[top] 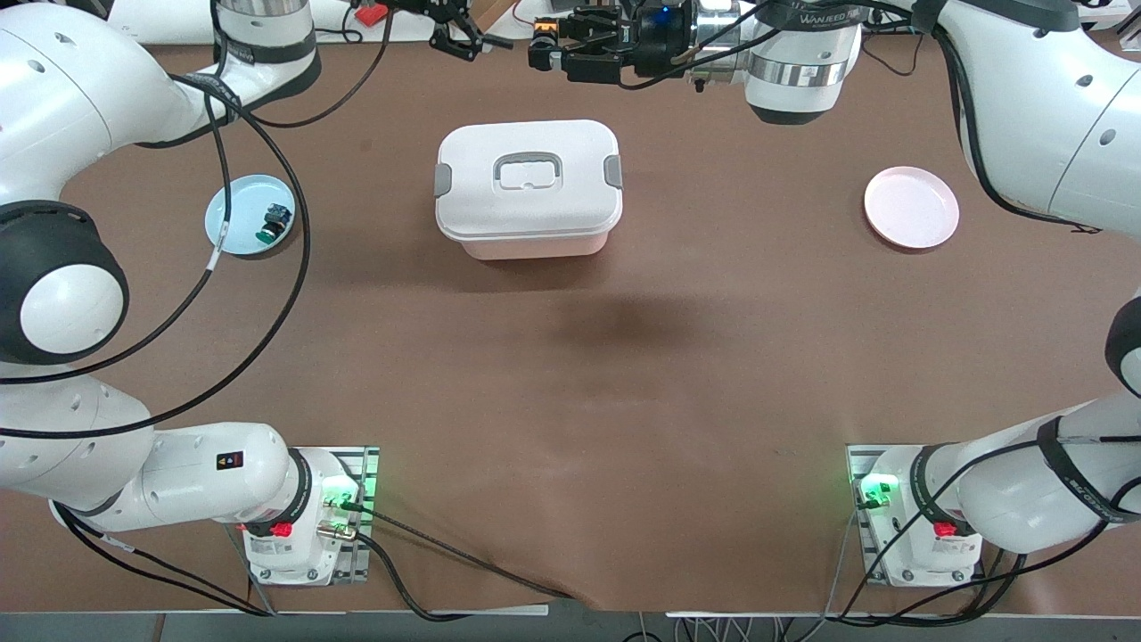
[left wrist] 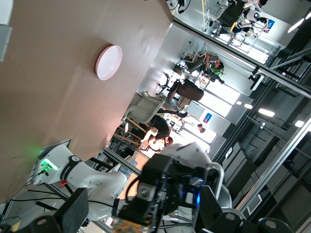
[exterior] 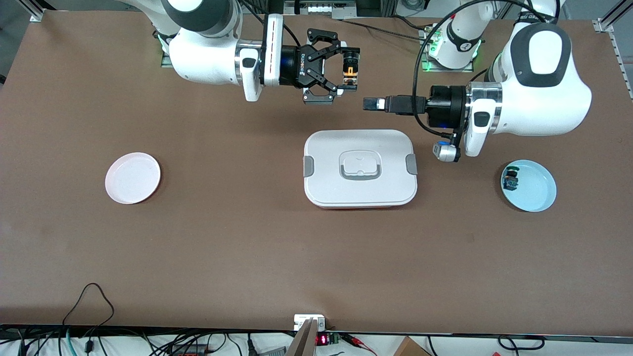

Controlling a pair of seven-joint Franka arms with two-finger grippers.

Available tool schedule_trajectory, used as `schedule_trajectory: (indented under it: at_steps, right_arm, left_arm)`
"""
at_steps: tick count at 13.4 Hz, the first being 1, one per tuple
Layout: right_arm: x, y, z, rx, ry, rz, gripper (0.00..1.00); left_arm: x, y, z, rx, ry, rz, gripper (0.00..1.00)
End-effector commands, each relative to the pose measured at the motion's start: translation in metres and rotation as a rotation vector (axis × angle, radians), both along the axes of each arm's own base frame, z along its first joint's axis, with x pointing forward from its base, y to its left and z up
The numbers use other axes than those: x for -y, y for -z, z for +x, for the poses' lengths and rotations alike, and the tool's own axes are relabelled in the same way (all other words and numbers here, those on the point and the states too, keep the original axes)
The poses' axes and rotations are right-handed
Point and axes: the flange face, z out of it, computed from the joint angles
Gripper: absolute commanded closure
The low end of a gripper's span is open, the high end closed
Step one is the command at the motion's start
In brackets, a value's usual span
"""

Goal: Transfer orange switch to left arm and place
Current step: 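Raise the switch with the right gripper while the left gripper approaches it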

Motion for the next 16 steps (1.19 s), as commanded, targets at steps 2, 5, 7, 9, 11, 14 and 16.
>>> schedule_trajectory:
  at_steps: [2,5,7,9,11,14,16]
  right_arm:
    - [-0.001,-0.009,0.001,0.052,0.013,-0.01,1.0]
    - [-0.001,-0.012,0.002,0.06,0.013,-0.008,1.0]
    - [-0.001,-0.012,0.002,0.066,0.012,-0.008,1.0]
    - [0.0,-0.013,0.002,0.067,0.014,-0.008,1.0]
    - [0.0,-0.012,0.002,0.066,0.014,-0.009,1.0]
    - [0.001,-0.013,0.003,0.067,0.015,-0.006,1.0]
    - [0.002,-0.014,0.003,0.063,0.019,-0.001,1.0]
  left_arm:
    - [-0.012,-0.012,-0.036,0.006,-0.002,-0.015,0.0]
    - [-0.021,-0.04,-0.046,0.054,0.002,-0.015,0.0]
    - [-0.019,-0.051,-0.053,0.088,0.004,-0.016,0.0]
    - [-0.018,-0.042,-0.055,0.138,0.002,-0.05,0.0]
    - [-0.015,-0.032,-0.06,0.154,-0.002,-0.083,0.0]
    - [0.006,-0.032,-0.076,0.152,-0.039,-0.093,0.0]
    - [0.016,-0.029,-0.079,0.153,-0.048,-0.087,0.0]
